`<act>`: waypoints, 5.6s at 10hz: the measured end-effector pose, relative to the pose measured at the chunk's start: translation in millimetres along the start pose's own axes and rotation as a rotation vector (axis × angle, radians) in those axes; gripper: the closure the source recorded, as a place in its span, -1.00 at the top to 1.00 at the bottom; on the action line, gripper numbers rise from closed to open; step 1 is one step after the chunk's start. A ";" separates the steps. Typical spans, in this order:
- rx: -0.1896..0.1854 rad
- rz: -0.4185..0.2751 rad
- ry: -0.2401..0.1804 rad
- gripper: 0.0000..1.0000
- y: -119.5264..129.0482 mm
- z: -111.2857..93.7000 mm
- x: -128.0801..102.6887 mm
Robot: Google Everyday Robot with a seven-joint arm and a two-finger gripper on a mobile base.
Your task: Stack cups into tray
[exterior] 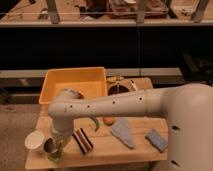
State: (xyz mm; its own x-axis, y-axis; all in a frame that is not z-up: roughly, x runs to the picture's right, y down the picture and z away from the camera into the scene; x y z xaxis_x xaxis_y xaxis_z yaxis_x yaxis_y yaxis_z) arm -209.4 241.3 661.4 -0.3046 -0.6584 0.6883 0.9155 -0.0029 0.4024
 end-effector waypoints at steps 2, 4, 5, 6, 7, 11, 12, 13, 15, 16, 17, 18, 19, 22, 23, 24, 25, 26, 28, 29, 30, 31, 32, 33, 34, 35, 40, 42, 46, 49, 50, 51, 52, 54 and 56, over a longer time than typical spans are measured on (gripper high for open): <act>-0.006 0.006 0.004 0.27 0.8 1.6 0.2; -0.019 -0.001 0.012 0.59 -2.8 2.7 -0.1; -0.030 -0.001 0.021 0.60 -2.9 2.3 -0.2; -0.043 -0.004 0.030 0.60 -3.9 2.2 -0.6; -0.056 -0.012 0.041 0.60 -6.7 2.8 -2.0; -0.055 -0.009 0.082 0.60 -7.1 1.5 -1.7; -0.054 -0.007 0.088 0.60 -6.7 0.6 -1.7; -0.056 -0.004 0.091 0.60 -5.3 0.2 -1.7; -0.062 0.009 0.095 0.59 2.5 2.8 -1.7; -0.064 0.018 0.095 0.48 7.2 4.4 -0.9; -0.066 0.027 0.094 0.25 12.1 6.4 0.0; -0.066 0.035 0.091 0.05 15.3 8.5 0.8; -0.067 0.041 0.087 -0.12 17.4 10.4 1.3; -0.069 0.059 0.072 -0.34 24.2 17.0 1.9; -0.068 0.063 0.067 -0.34 25.1 18.5 1.8; -0.067 0.065 0.063 -0.34 25.7 20.0 1.7; -0.067 0.068 0.057 -0.34 27.1 21.7 1.4; -0.071 0.069 0.052 -0.34 29.0 22.9 0.7; -0.068 0.066 0.048 -0.34 27.3 24.9 1.0; -0.068 0.063 0.047 -0.34 26.0 25.5 1.1; -0.067 0.064 0.046 -0.34 25.7 26.1 1.1; -0.066 0.064 0.045 -0.34 25.6 26.5 1.4; -0.067 0.064 0.044 -0.29 25.6 27.2 1.7; -0.068 0.063 0.043 -0.18 25.9 28.0 1.8; -0.070 0.063 0.043 0.07 25.6 28.7 1.9; -0.072 0.062 0.041 0.17 25.7 29.5 1.8; -0.081 0.065 0.038 0.23 25.2 31.8 1.6; -0.082 0.065 0.037 0.23 25.0 32.7 1.6; -0.073 0.070 0.014 0.23 33.2 45.2 3.0; -0.058 0.077 -0.009 0.23 40.8 58.6 4.1; -0.054 0.080 -0.014 0.23 42.8 61.3 4.6; -0.051 0.081 -0.020 0.13 44.3 63.9 5.2; -0.050 0.083 -0.025 -0.02 45.0 65.2 5.5; -0.049 0.088 -0.031 -0.48 45.9 67.0 6.1; -0.055 0.091 -0.032 -0.83 47.7 67.6 5.4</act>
State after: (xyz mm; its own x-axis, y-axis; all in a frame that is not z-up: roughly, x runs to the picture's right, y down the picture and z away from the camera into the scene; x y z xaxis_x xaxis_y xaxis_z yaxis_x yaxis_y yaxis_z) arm -185.2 288.5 725.0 -0.2266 -0.6337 0.7397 0.9526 0.0141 0.3038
